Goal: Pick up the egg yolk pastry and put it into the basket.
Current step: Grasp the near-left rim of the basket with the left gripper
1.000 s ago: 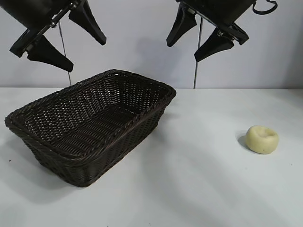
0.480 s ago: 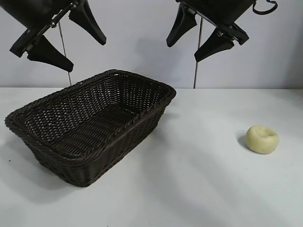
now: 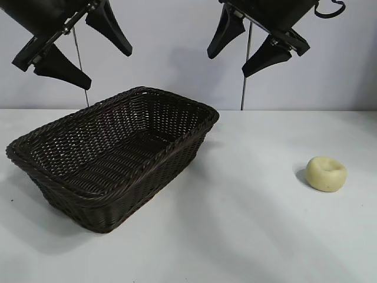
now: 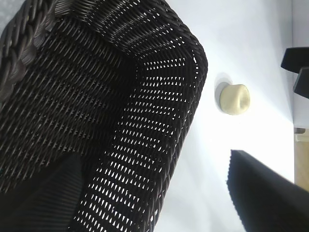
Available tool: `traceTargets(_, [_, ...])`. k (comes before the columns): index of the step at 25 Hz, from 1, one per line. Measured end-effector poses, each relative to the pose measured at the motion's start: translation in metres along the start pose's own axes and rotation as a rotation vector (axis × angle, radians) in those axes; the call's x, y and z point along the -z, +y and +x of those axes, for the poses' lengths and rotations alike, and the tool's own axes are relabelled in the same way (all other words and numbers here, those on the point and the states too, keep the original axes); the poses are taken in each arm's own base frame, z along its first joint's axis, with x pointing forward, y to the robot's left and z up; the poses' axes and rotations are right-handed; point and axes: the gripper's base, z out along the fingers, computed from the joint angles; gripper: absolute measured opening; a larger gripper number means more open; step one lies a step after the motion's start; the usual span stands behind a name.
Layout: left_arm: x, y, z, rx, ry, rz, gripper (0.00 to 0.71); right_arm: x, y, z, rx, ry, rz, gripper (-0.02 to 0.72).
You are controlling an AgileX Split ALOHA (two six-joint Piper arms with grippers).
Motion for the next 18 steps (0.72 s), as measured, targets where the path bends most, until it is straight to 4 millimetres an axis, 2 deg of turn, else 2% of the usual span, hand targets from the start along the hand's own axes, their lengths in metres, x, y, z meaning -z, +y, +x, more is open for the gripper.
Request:
traceTargets(8, [0.006,-0.002,0.001,-0.010,-0.005,-0.013,0.596,0.000,0.000,0.000,0.002,0.003,0.003,0.537])
traceTargets(10, [0.016,-0.007,0.003,-0.010,-0.004,-0.031,0.596,0.000,0.000,0.000,0.003,0.003,0.004,0.537])
traceTargets(14, [0.050,-0.020,0.013,0.002,-0.025,-0.107,0.596,0.000,0.000,0.000,0.004,0.004,0.005,0.537])
traceTargets(18, [0.070,-0.019,0.038,0.085,-0.005,-0.188,0.596,0.000,0.000,0.000,0.005,0.005,0.005,0.537])
